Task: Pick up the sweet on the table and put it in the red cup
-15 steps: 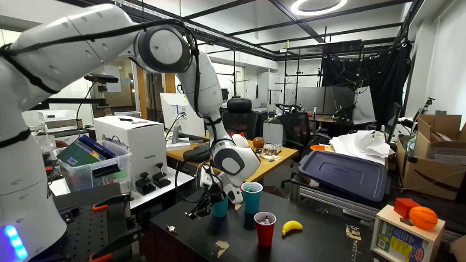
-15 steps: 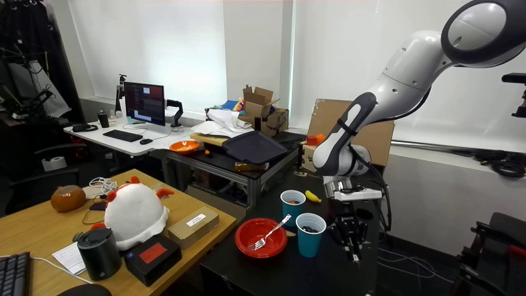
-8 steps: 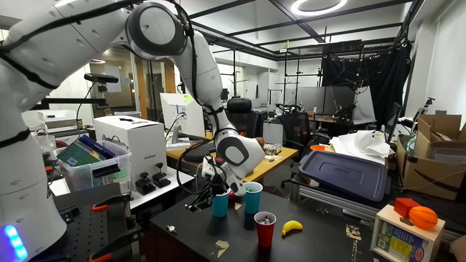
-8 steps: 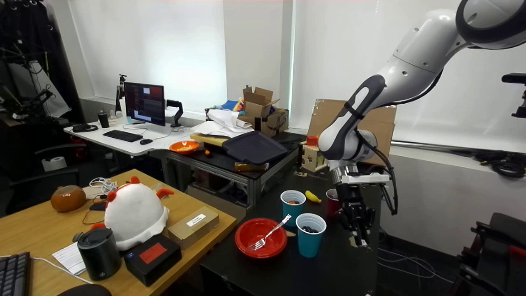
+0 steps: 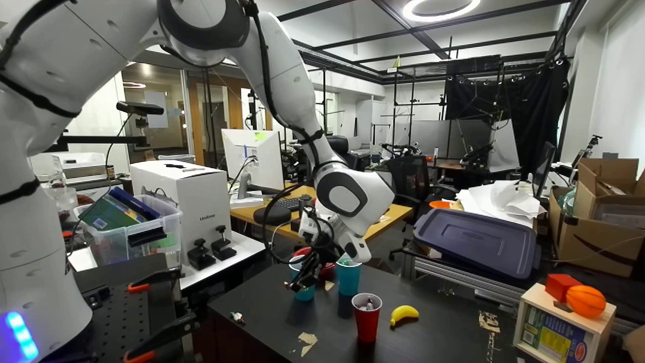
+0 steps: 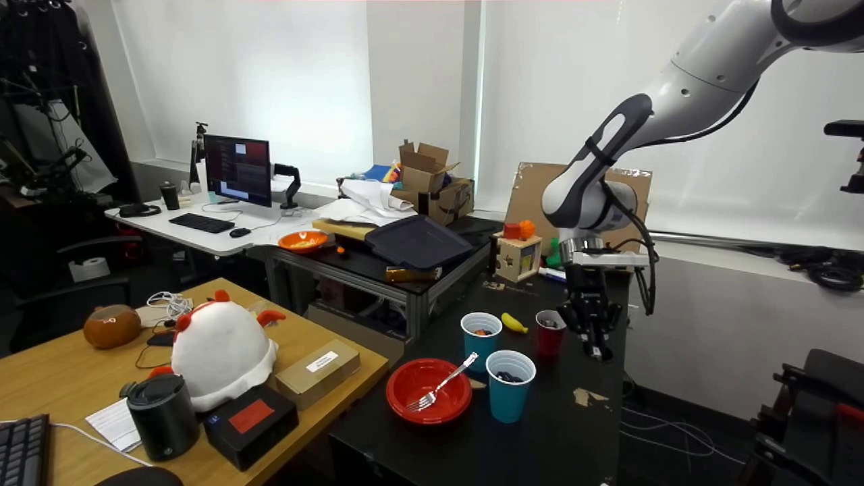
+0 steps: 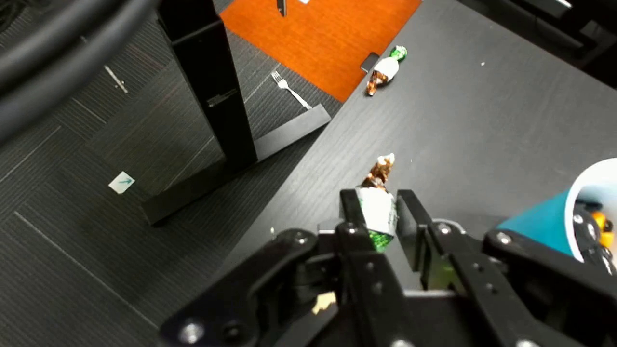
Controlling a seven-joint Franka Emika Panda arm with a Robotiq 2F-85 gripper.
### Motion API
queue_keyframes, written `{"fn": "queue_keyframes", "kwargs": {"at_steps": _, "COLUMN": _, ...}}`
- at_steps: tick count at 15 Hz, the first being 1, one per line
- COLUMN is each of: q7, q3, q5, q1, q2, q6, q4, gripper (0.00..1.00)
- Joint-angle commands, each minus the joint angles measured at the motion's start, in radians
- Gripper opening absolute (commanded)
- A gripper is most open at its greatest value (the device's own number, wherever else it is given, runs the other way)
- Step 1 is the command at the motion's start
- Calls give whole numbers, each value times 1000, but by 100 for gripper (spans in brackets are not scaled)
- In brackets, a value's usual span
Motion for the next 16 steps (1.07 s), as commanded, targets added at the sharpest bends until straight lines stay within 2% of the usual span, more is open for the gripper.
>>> {"fn": "queue_keyframes", "kwargs": {"at_steps": 1, "q7": -13, "q3": -6, "q5": 44, "q1": -32, "q2": -51, "q6": 47, "q4": 13, "gripper": 6}}
{"fn": "queue_keyframes", "kwargs": {"at_steps": 3, "q7": -6, "q3": 0, "q5": 61, "q1": -40, "q2": -43, "q6": 75, "q4": 52, "gripper": 6}}
{"fn": "queue_keyframes", "kwargs": {"at_steps": 9, "q7": 19, "q3": 6, "q5": 39, "q1": -5, "q2": 43, "q6": 194, "q4": 150, "gripper": 6}}
{"fn": "queue_keyframes", "kwargs": {"at_steps": 13, "q7": 29, "q3": -12, "q5": 5, "q1": 13, "q2": 92, "q6": 298, "q4": 178, "gripper": 6}}
{"fn": "queue_keyframes", "kwargs": {"at_steps": 16, "q7": 24, "q3": -16, "q5": 4, "q1": -8, "q2": 81, "q6": 327, "q4": 167, "gripper": 6}}
